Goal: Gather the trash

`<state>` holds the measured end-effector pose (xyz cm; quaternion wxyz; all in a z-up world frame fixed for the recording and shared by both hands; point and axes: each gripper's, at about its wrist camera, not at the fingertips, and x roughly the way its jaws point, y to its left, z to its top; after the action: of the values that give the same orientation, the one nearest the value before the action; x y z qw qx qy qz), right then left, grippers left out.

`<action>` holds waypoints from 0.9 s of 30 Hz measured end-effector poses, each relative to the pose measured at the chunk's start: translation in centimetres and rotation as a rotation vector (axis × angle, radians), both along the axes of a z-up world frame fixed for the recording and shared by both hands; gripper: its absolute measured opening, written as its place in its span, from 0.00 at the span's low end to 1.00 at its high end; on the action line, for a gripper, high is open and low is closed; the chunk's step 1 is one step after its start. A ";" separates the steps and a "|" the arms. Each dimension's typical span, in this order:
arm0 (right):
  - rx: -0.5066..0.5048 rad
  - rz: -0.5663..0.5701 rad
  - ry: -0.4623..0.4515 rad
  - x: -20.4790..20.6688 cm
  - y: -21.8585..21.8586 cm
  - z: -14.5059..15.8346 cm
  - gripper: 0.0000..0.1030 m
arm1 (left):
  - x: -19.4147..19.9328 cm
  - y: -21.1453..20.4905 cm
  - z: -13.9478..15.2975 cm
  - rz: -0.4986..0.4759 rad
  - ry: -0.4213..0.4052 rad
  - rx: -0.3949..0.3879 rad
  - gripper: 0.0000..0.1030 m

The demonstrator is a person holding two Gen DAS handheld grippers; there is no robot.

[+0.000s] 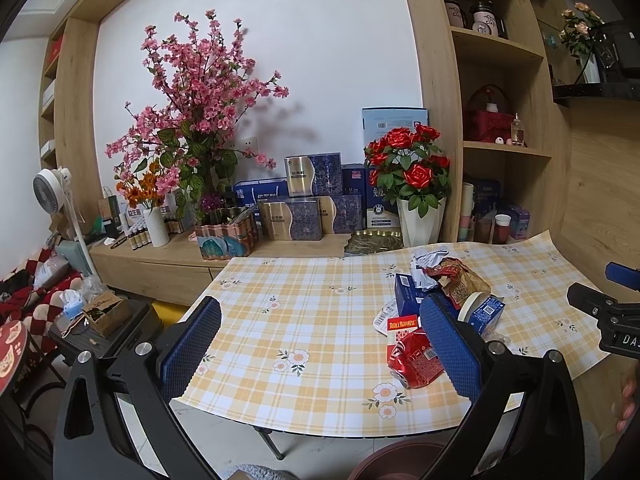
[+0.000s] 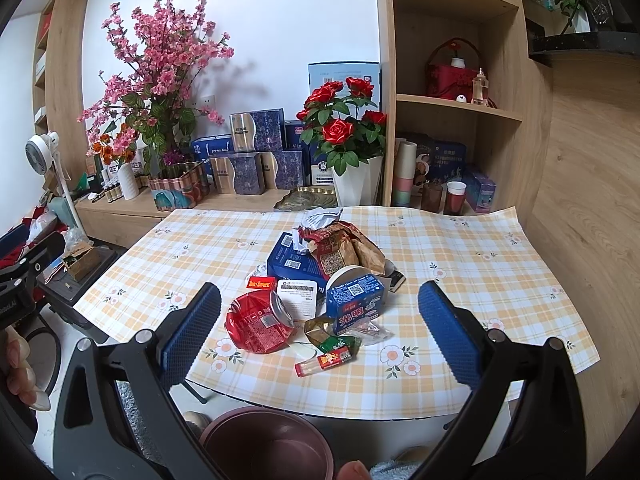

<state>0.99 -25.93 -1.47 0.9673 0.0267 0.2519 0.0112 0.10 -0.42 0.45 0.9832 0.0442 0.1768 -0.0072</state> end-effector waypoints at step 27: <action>0.000 0.000 -0.001 0.0 0.0 -0.1 0.94 | 0.0 -0.1 -0.1 0.000 -0.002 0.004 0.95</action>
<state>0.97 -25.94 -1.59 0.9674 0.0268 0.2516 0.0112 0.07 -0.53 0.39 0.9834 0.0459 0.1757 -0.0066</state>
